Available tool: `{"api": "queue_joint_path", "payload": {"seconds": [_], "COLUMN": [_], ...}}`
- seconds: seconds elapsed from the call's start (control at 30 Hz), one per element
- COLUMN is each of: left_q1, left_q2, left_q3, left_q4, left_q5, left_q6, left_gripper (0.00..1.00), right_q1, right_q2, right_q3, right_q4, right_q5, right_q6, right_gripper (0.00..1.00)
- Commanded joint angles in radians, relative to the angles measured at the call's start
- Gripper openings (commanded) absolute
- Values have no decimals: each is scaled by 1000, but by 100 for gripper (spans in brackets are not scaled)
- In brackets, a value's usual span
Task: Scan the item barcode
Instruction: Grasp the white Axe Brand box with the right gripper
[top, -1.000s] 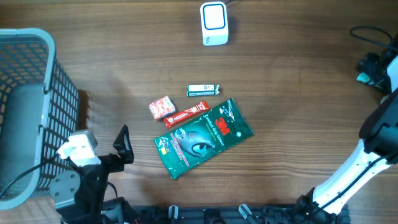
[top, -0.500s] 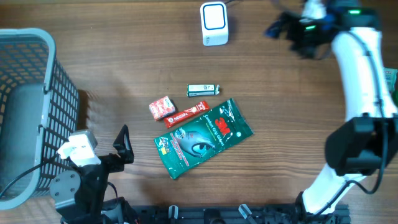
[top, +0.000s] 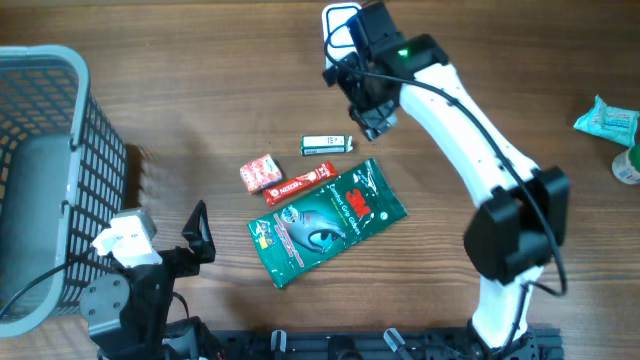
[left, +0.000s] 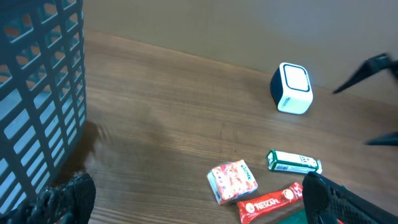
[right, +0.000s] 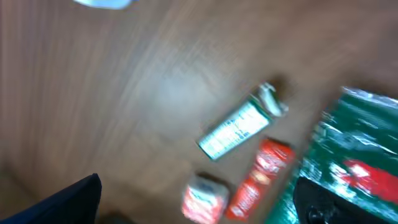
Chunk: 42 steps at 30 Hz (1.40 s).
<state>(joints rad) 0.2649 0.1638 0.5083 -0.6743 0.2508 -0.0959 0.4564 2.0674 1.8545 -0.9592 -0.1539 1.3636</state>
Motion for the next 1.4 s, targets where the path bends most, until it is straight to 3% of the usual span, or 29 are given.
{"api": "queue_joint_path", "payload": {"seconds": [0.0,0.17,0.57,0.77,0.93,1.1,1.23,1.33,1.37], "left_q1": [6,6,6,6,6,6,6,6,6], "left_q2": [-5,-5,-5,-5,-5,-5,-5,-5,-5], "left_q3": [-2,-2,-2,-2,-2,-2,-2,-2,-2], "left_q4": [2,3,3,2,2,2,2,3,2], "left_q5": [-5,-5,-6,-6,-5,-5,-5,-5,-5], "left_q6": [-10,-11,-11,-10,-10,-11,-11,-10,-10], "left_gripper": [100,100,100,100,100,100,100,100,100], "right_q1": [2,6,40,40,40,30,-13,-63,-76], "right_q2": [101,173,291,295,294,261,205,171,166], "right_q3": [-5,-5,-5,-5,-4,-2,-2,-2,-2], "right_q4": [98,71,14,-30,-4,-4,-136,-253,-283], "right_q5": [-79,-158,-162,54,63,-58,-147,-233,-277], "right_q6": [50,51,135,82,-1,-30,96,102,105], "right_gripper": [90,83,81,58,42,23,14,12,5]}}
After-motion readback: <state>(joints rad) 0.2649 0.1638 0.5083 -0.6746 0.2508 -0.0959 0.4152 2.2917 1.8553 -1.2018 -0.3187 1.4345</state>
